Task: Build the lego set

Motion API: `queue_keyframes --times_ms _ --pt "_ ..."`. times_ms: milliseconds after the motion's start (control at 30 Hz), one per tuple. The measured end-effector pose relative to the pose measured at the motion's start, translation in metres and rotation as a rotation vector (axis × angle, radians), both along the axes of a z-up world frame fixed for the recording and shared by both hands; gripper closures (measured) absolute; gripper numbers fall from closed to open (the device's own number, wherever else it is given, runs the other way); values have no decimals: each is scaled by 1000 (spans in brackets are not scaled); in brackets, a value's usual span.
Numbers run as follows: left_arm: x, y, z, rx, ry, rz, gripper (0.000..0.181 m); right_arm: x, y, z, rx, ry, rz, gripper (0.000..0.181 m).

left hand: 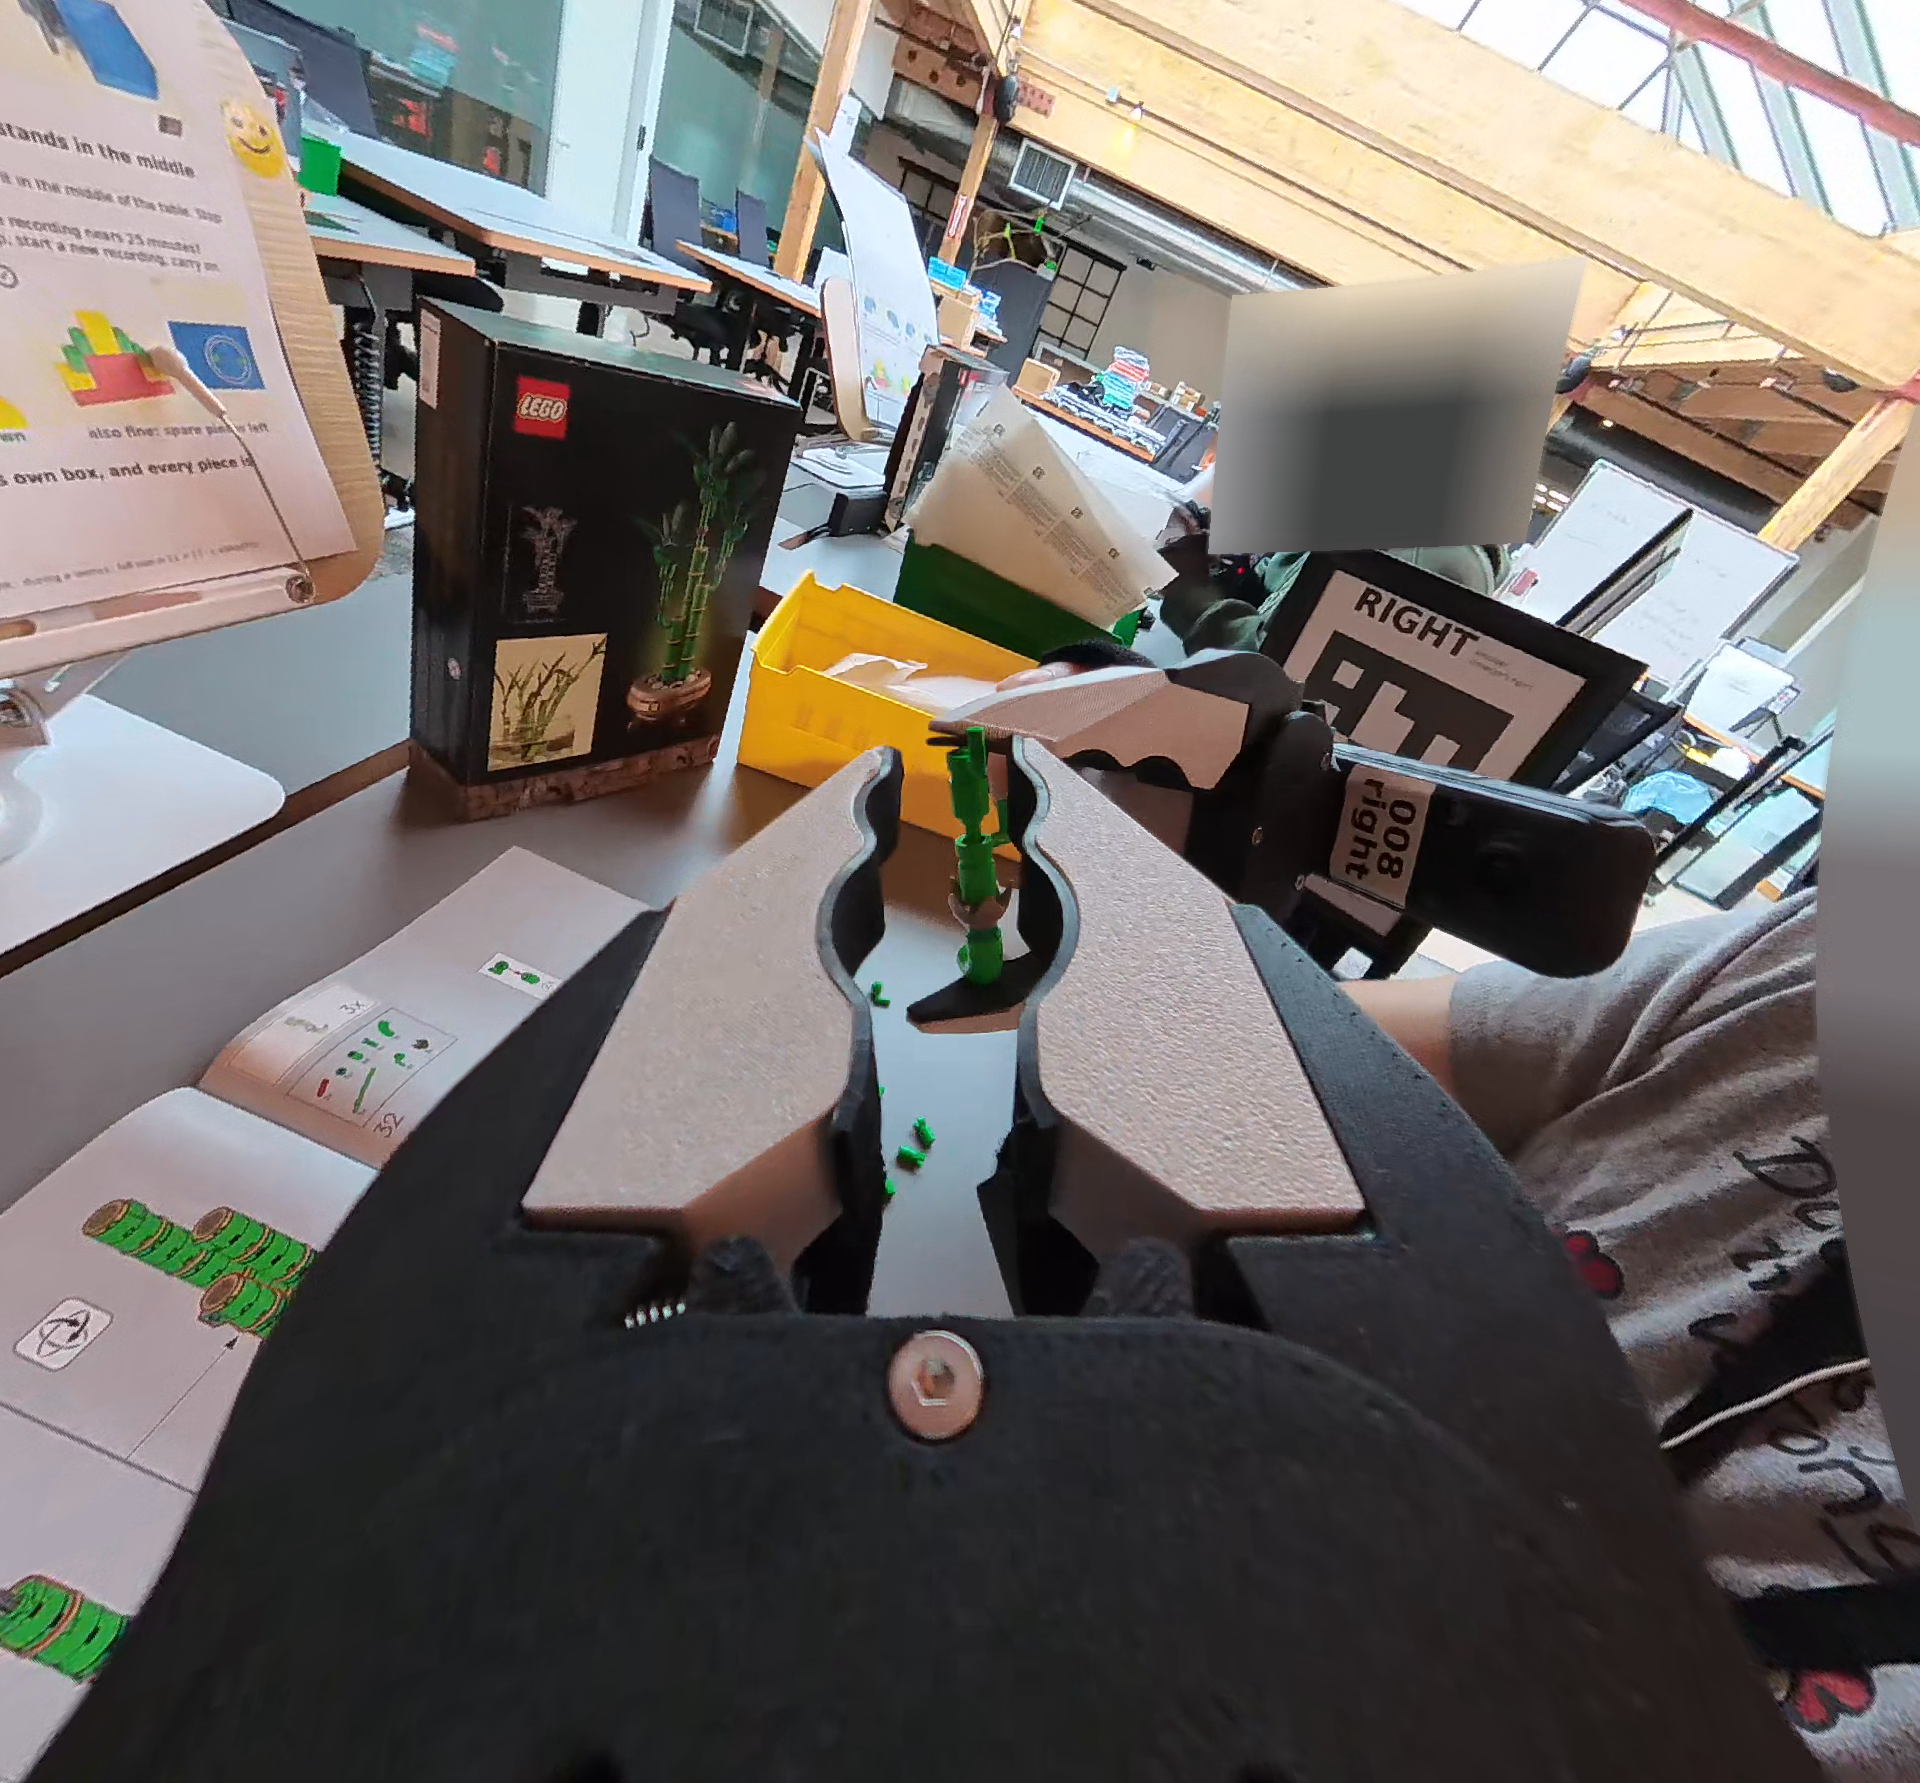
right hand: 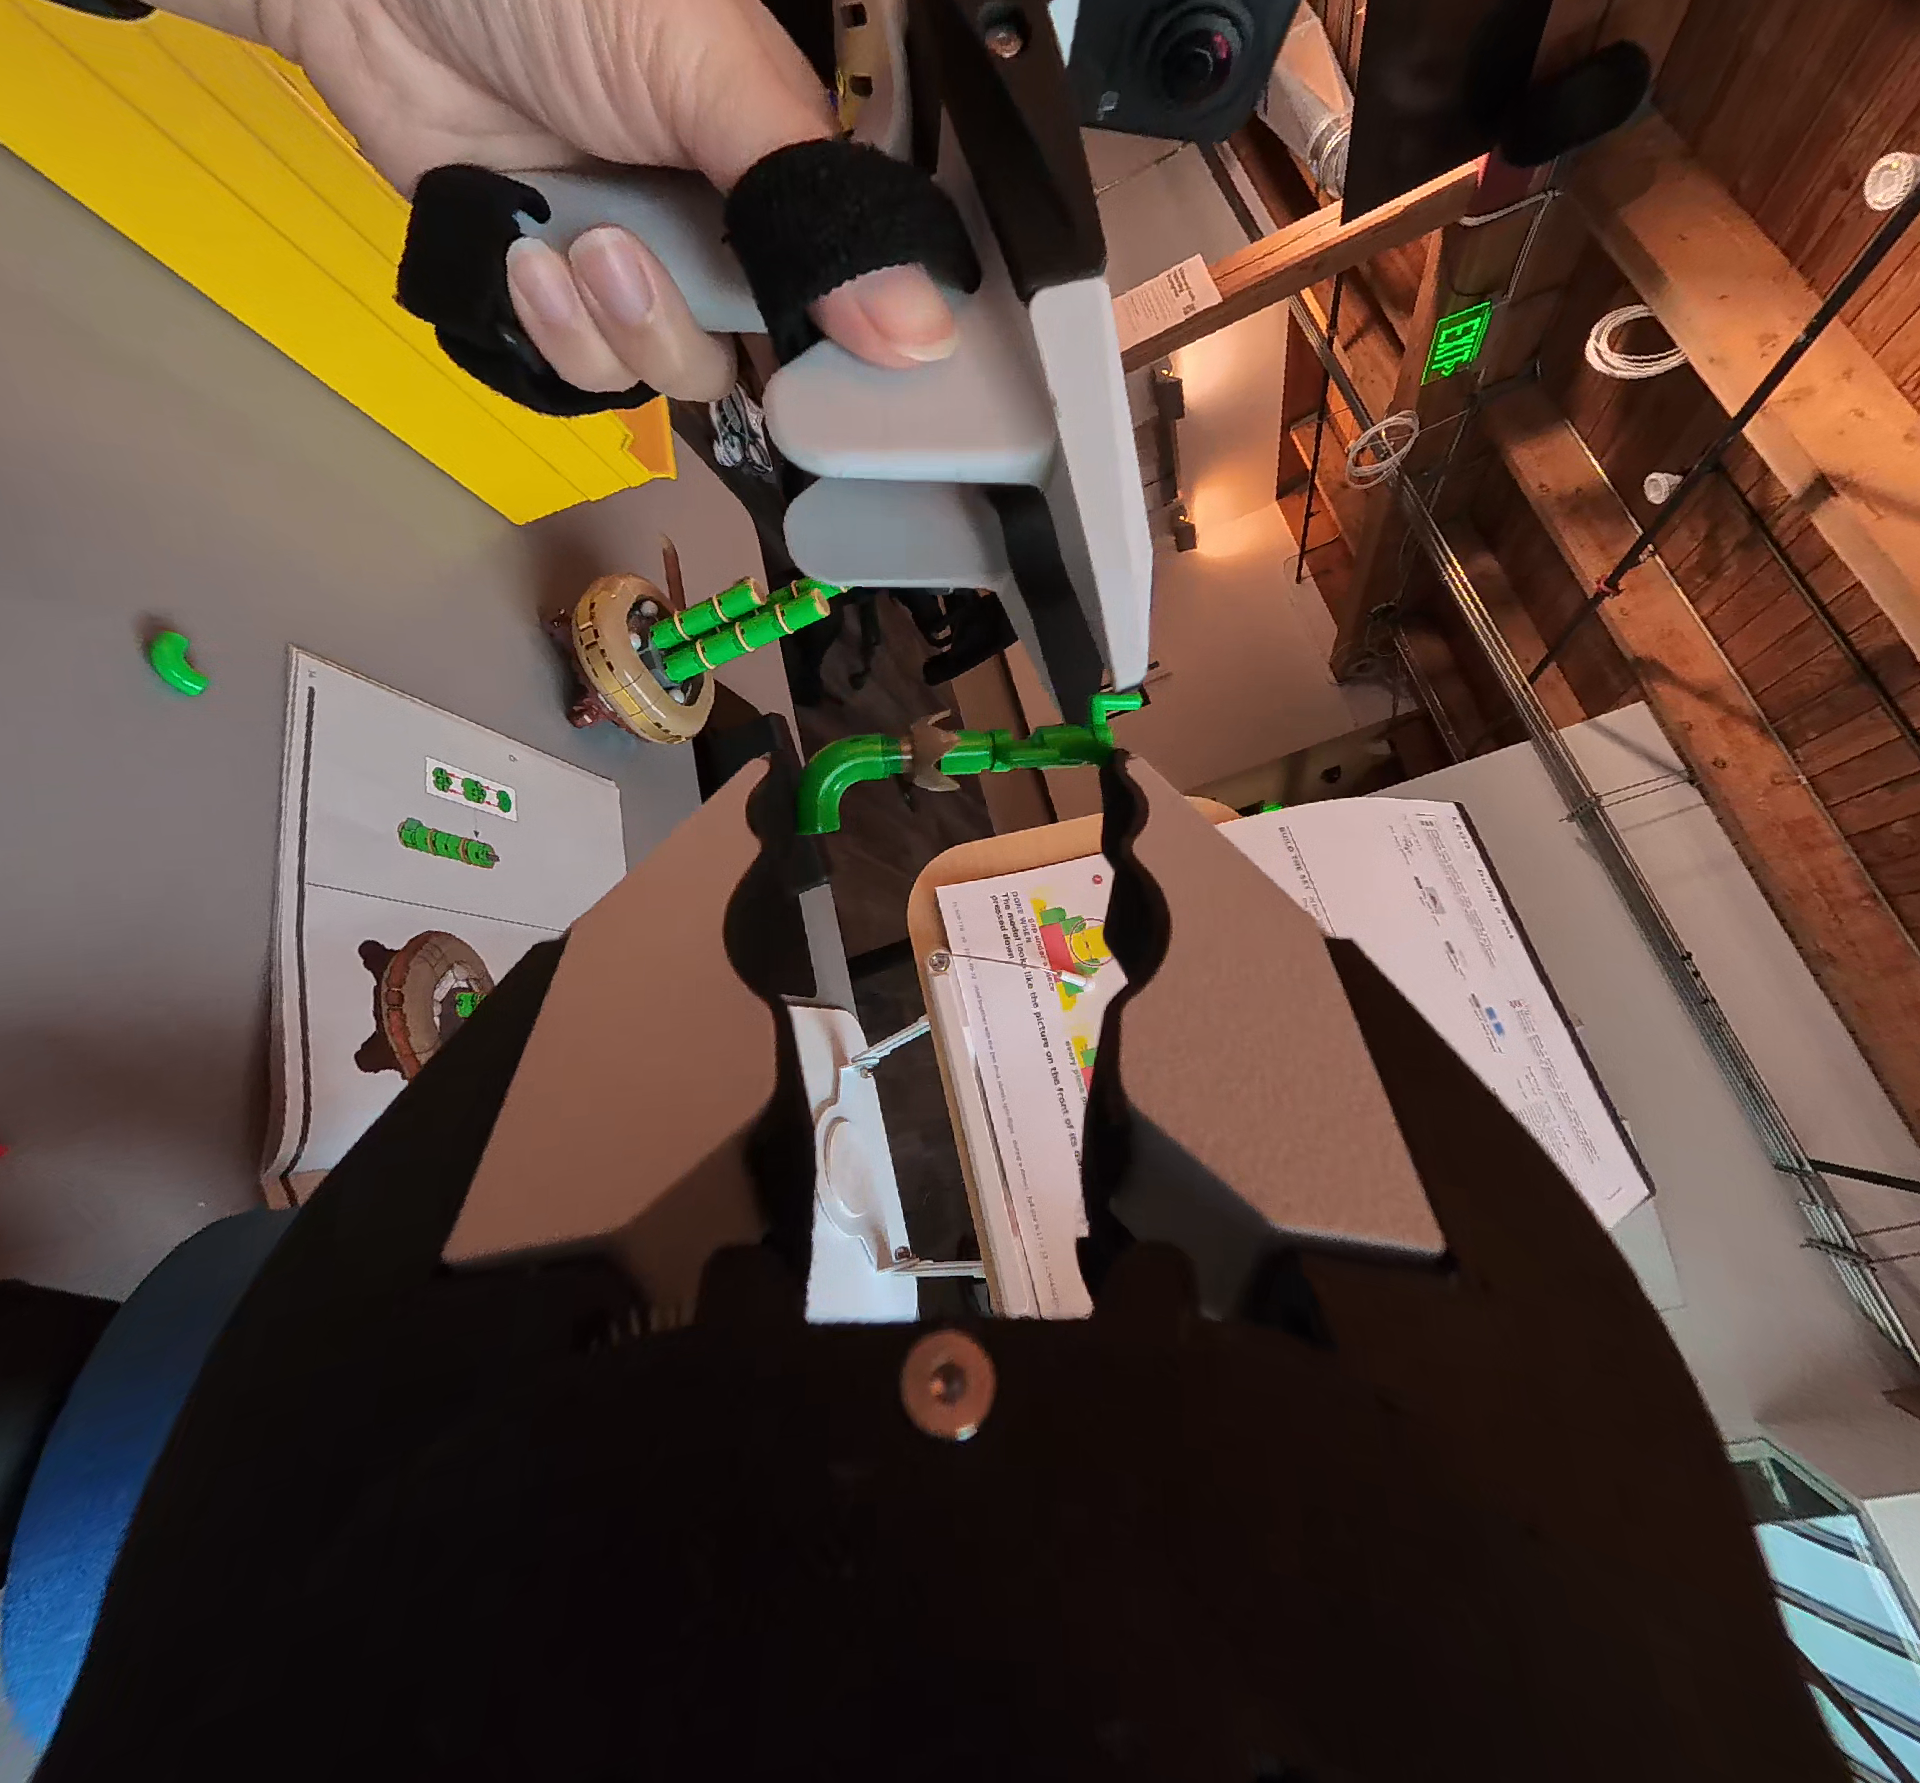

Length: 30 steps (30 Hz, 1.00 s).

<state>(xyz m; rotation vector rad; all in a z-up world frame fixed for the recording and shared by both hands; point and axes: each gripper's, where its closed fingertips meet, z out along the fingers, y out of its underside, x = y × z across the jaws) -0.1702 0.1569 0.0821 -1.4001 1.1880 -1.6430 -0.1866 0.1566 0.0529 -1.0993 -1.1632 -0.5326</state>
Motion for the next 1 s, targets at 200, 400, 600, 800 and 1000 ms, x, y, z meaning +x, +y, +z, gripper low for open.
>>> queue_keyframes --times_ms 200,400,600,800,1000 --pt "3 0 -7 10 35 8 181 1 3 -5 -17 -8 -6 124" --pt "2 2 -10 -12 66 19 181 -1 5 -9 -39 12 6 124" --pt "2 3 -14 -4 92 43 181 -2 6 -12 -72 50 30 124" --pt "3 3 -17 -15 98 44 181 -3 9 -14 -88 82 32 121" --pt "4 7 -13 -10 77 72 181 -2 10 -10 -87 121 40 122"
